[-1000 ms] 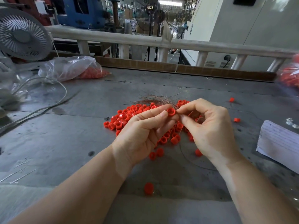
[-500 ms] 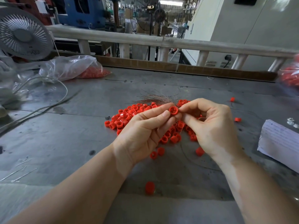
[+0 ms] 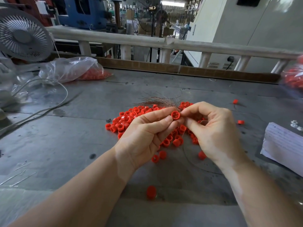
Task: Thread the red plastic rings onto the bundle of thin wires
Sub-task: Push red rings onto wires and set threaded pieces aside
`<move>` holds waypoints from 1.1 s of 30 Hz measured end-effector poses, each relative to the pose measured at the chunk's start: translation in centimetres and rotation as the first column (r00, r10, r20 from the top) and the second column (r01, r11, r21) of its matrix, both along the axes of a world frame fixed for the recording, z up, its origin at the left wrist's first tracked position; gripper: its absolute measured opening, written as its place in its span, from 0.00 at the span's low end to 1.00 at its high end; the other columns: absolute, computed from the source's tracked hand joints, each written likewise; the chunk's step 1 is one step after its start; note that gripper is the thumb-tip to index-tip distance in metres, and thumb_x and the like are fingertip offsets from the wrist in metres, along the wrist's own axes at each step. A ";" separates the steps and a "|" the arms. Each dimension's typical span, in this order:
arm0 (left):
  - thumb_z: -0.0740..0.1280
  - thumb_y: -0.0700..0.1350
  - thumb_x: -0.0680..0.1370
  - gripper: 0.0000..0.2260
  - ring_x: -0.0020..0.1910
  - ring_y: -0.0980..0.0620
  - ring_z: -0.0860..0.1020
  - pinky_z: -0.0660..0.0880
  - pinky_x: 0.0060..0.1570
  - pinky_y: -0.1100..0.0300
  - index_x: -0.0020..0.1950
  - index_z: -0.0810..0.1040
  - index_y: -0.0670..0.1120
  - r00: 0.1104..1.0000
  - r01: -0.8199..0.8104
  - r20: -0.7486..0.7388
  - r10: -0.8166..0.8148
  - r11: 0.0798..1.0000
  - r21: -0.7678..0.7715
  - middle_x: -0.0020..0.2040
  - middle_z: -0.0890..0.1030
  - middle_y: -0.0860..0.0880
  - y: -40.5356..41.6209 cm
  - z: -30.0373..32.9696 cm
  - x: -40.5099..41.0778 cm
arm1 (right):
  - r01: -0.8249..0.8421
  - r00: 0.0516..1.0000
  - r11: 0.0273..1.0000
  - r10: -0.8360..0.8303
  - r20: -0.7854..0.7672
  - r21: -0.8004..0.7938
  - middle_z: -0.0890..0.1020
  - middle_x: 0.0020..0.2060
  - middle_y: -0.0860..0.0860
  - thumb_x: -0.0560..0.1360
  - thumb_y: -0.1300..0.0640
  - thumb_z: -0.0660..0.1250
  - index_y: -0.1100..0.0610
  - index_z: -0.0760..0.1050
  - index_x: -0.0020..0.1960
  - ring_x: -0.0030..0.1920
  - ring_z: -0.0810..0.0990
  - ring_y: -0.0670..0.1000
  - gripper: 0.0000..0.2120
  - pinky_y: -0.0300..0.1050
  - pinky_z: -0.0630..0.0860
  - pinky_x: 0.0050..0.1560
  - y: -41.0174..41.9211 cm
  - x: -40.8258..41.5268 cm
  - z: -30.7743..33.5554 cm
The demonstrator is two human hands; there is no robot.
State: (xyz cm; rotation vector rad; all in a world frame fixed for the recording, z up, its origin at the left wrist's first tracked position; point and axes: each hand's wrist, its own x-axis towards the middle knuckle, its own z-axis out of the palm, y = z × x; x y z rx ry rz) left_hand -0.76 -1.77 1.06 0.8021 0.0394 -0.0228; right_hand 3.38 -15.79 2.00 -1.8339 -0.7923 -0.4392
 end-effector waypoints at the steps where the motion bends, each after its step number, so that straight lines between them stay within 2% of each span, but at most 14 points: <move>1: 0.66 0.33 0.64 0.11 0.40 0.51 0.84 0.79 0.38 0.67 0.42 0.84 0.38 1.000 0.006 0.007 -0.006 1.000 -0.010 0.41 0.84 0.41 0.0 0.0 0.0 | -0.017 1.000 1.000 0.017 -0.022 0.024 0.81 0.30 0.41 0.69 0.70 0.72 0.50 0.78 0.37 0.35 0.79 0.38 0.14 0.26 0.70 0.38 0.0 0.0 0.0; 6: 0.65 0.34 0.67 0.10 0.41 0.52 0.84 0.79 0.39 0.67 0.42 0.85 0.40 0.997 0.061 0.046 -0.060 0.998 -0.022 0.42 0.84 0.43 -0.1 -0.1 0.0 | -0.046 0.986 0.986 0.070 -0.152 0.161 0.81 0.31 0.45 0.68 0.70 0.72 0.50 0.76 0.37 0.33 0.78 0.40 0.15 0.30 0.73 0.36 -0.1 0.5 -0.2; 10: 0.65 0.36 0.69 0.09 0.36 0.55 0.82 0.79 0.39 0.66 0.47 0.80 0.40 0.996 0.071 0.057 -0.072 0.997 0.015 0.38 0.82 0.45 -0.2 -0.3 0.0 | -0.043 0.984 0.989 0.068 -0.167 0.144 0.81 0.30 0.44 0.68 0.66 0.73 0.50 0.77 0.36 0.31 0.76 0.40 0.12 0.30 0.70 0.32 -0.2 0.5 -0.3; 15: 0.64 0.38 0.71 0.09 0.34 0.56 0.80 0.79 0.37 0.66 0.49 0.78 0.40 0.997 0.050 0.056 -0.054 0.996 0.078 0.35 0.80 0.47 -0.3 -0.3 0.0 | -0.025 0.994 0.996 0.033 -0.108 0.082 0.82 0.32 0.43 0.68 0.65 0.74 0.52 0.79 0.37 0.33 0.78 0.40 0.09 0.29 0.71 0.37 0.0 0.2 0.0; 17: 0.63 0.38 0.71 0.09 0.33 0.56 0.79 0.79 0.37 0.66 0.49 0.77 0.40 0.997 0.050 0.058 -0.054 0.995 0.082 0.34 0.80 0.47 -0.3 -0.3 -0.1 | 0.006 0.998 1.000 -0.004 -0.068 0.030 0.81 0.31 0.40 0.69 0.65 0.73 0.51 0.79 0.36 0.34 0.78 0.39 0.10 0.27 0.70 0.37 0.1 0.0 0.0; 21: 0.60 0.36 0.77 0.07 0.33 0.56 0.80 0.79 0.38 0.65 0.49 0.77 0.40 0.997 0.060 0.048 -0.064 0.995 0.078 0.34 0.80 0.47 -0.3 -0.2 -0.1 | 0.067 0.998 0.997 -0.066 0.022 -0.043 0.80 0.33 0.44 0.70 0.65 0.72 0.51 0.79 0.38 0.34 0.77 0.41 0.09 0.27 0.69 0.34 0.1 -0.3 -0.1; 24: 0.62 0.38 0.73 0.07 0.34 0.56 0.80 0.80 0.39 0.65 0.48 0.77 0.40 0.997 0.062 0.041 -0.064 0.997 0.043 0.35 0.81 0.47 -0.3 -0.1 -0.1 | 0.064 0.997 0.996 -0.061 0.043 -0.059 0.81 0.35 0.43 0.71 0.66 0.71 0.50 0.79 0.39 0.38 0.78 0.39 0.11 0.26 0.69 0.38 0.2 -0.4 0.1; 27: 0.65 0.38 0.68 0.08 0.35 0.56 0.81 0.80 0.41 0.64 0.46 0.79 0.40 0.998 0.058 0.036 -0.058 0.998 -0.011 0.36 0.81 0.47 -0.4 -0.1 0.0 | -0.005 0.998 1.000 0.005 -0.058 0.002 0.81 0.32 0.40 0.71 0.68 0.70 0.51 0.79 0.39 0.38 0.79 0.36 0.12 0.25 0.70 0.40 0.2 -0.3 0.2; 29: 0.65 0.38 0.68 0.08 0.35 0.55 0.81 0.80 0.41 0.64 0.45 0.80 0.40 0.998 0.057 0.035 -0.056 0.998 -0.036 0.36 0.81 0.46 -0.4 -0.2 0.0 | -0.034 0.988 0.996 0.046 -0.146 0.084 0.82 0.33 0.40 0.71 0.69 0.70 0.52 0.78 0.39 0.36 0.80 0.38 0.12 0.27 0.72 0.40 0.2 -0.1 0.1; 33: 0.65 0.38 0.68 0.08 0.36 0.54 0.81 0.80 0.41 0.63 0.44 0.81 0.39 0.998 0.048 0.033 -0.045 0.995 -0.086 0.36 0.81 0.45 -0.5 -0.2 0.1 | -0.021 0.943 0.975 0.093 -0.320 0.222 0.81 0.29 0.45 0.69 0.66 0.72 0.54 0.77 0.38 0.31 0.78 0.39 0.09 0.29 0.71 0.32 0.2 0.0 0.0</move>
